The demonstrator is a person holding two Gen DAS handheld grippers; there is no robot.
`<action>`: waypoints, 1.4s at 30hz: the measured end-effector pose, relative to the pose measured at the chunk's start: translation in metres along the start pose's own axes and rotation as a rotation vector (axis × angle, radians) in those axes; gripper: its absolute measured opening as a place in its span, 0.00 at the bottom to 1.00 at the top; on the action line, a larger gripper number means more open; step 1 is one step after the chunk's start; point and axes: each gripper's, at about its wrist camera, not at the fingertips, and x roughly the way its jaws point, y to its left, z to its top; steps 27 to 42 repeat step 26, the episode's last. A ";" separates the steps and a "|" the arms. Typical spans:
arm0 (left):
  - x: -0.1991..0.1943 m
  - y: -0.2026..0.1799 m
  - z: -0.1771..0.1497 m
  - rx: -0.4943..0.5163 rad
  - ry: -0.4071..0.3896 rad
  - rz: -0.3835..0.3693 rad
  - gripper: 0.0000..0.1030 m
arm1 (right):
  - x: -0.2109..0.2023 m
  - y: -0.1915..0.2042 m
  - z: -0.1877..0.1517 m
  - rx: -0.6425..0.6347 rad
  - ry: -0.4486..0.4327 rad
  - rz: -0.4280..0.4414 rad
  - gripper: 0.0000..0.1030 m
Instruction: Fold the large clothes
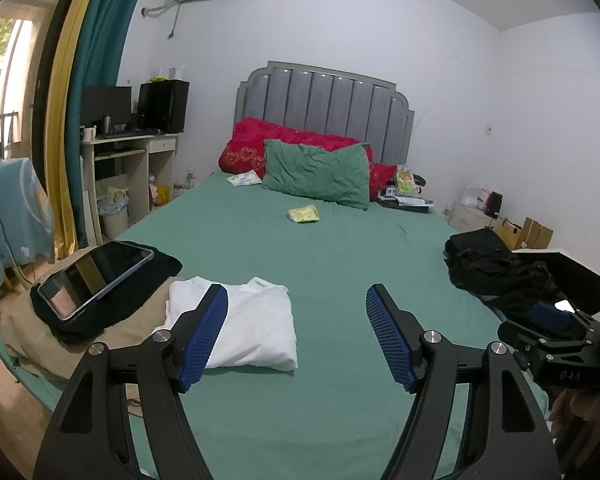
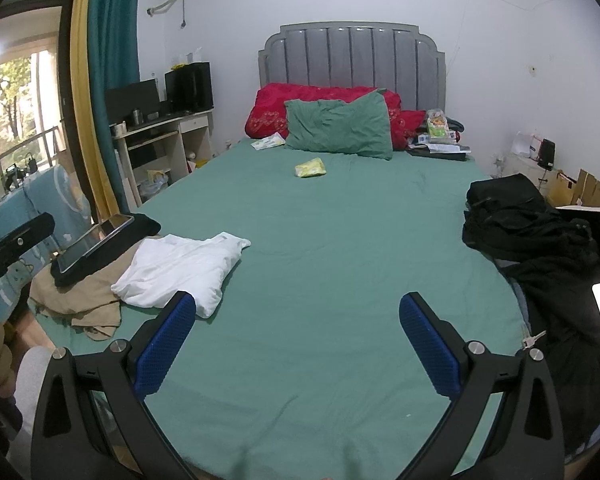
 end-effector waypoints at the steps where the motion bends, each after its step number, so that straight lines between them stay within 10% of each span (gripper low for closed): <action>1: 0.001 0.000 0.000 -0.005 0.001 0.001 0.73 | 0.001 0.001 0.000 -0.004 0.004 0.004 0.98; 42: 0.006 -0.006 -0.013 0.022 0.029 -0.022 0.73 | 0.007 0.000 -0.004 0.002 0.020 0.010 0.98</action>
